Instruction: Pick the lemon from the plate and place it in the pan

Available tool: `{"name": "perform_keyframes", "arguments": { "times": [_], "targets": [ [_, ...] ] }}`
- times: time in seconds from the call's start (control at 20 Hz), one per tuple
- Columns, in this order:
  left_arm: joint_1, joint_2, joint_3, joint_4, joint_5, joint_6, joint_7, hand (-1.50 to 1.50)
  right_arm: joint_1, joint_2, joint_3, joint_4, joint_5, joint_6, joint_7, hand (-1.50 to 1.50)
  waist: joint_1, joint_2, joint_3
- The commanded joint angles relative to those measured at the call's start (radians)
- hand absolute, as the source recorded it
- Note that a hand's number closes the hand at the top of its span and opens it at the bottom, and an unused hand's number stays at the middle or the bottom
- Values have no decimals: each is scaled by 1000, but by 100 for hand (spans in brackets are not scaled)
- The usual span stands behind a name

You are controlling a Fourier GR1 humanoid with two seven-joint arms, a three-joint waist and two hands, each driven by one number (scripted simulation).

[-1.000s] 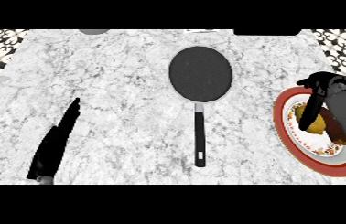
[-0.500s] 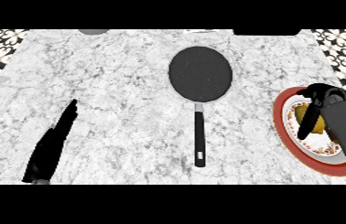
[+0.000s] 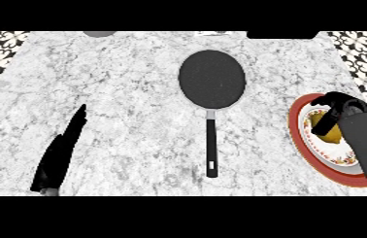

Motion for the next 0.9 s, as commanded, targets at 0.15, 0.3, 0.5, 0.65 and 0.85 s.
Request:
{"name": "perform_keyframes", "arguments": {
  "times": [0.15,0.3,0.5,0.65,0.85],
  "targets": [
    [6,48,81,-11,47,-61,-8,0,74,22,-59,-40,-52,19,-31,150,-9,3,9],
    [4,-39,-11,-34,-30,-1,34,0,51,69,-61,19,-30,-38,-40,150,-3,6,10],
    [-26,-23,21,-13,-36,-24,41,0,45,68,-74,-74,-21,-47,-6,150,-7,5,9],
    [-6,4,58,-12,17,-64,0,0,68,22,21,-55,93,-158,-267,150,3,8,10],
    [-14,-29,29,46,-20,-36,-46,0,16,-65,75,-56,197,-289,-474,150,16,16,11]
  ]
}}
